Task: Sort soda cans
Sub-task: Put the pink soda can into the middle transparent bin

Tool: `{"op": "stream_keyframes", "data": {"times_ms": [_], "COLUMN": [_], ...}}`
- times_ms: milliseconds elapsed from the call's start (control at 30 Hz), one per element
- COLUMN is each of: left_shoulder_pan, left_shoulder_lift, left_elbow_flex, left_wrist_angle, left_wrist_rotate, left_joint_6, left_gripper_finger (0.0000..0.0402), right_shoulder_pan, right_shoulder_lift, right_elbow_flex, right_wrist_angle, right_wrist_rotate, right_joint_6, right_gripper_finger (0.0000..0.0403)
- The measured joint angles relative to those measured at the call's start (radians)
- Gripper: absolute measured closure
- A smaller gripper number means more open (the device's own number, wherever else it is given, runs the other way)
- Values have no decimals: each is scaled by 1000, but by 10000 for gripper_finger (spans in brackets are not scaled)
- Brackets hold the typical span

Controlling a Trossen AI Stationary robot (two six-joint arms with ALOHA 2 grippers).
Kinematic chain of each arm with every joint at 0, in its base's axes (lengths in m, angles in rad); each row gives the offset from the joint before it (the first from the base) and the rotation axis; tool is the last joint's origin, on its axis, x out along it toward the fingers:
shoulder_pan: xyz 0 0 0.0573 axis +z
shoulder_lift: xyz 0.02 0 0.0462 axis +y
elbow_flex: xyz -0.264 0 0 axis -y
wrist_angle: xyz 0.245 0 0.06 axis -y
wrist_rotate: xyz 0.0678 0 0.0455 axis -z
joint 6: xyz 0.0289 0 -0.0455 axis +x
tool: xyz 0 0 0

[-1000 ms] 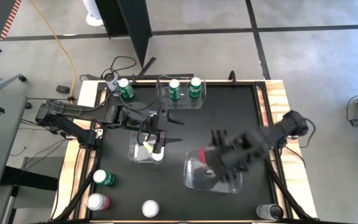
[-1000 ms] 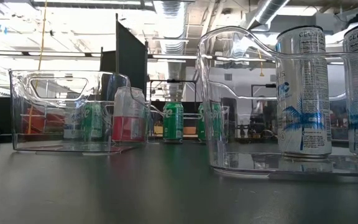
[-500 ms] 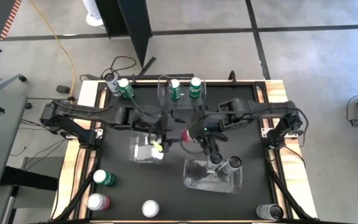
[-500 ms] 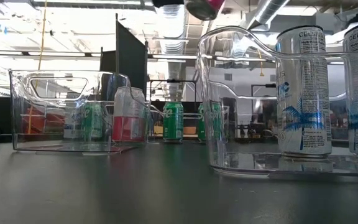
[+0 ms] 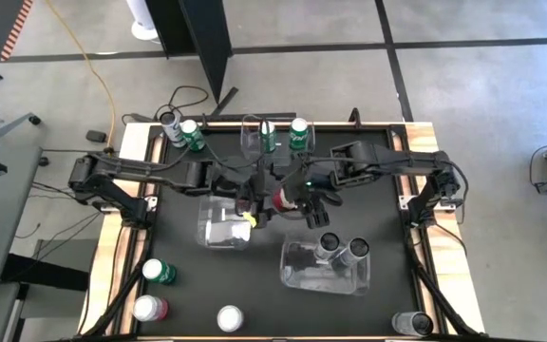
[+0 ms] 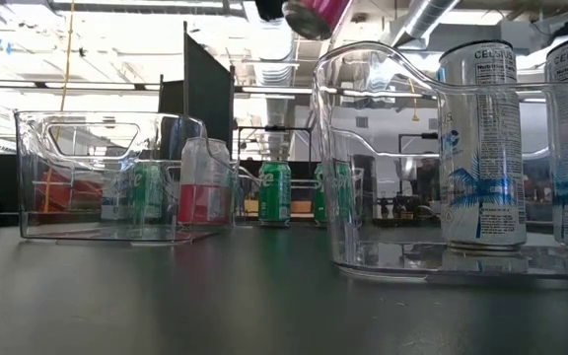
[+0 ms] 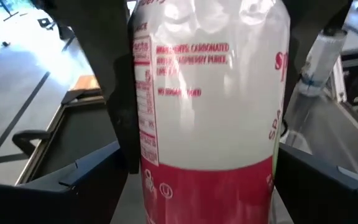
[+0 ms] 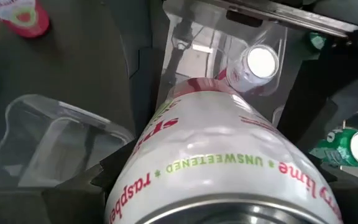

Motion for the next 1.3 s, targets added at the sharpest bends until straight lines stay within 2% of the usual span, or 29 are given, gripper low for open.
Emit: {"op": "stream_keyframes", "data": {"times_ms": [133,333,867,1100,1300], "left_shoulder_pan": [17,40,44,42,42], "left_shoulder_lift": [13,29,32,35,35], "left_elbow_flex": [-1,-1,0,1,1], "left_wrist_angle": [8,-19,-16,-28,-40], "left_wrist_rotate": [-8,-6,-3,20,5], "left_joint_6": [4,2,41,86,78], "left_gripper_finger": [52,96,96,102,103], "right_shoulder_pan": [-18,-19,-22,-22,-23], "right_shoulder_lift": [16,34,33,33,34], "right_elbow_flex": [0,-1,-2,0,0], "right_wrist_angle": [-11,-13,-23,-42,-42], "right_wrist_rotate": [-17,-23,-27,-68,-57], "right_joint_6": [-17,-46,-104,-123,-120], "right_gripper_finger": [109,109,107,25,28]}}
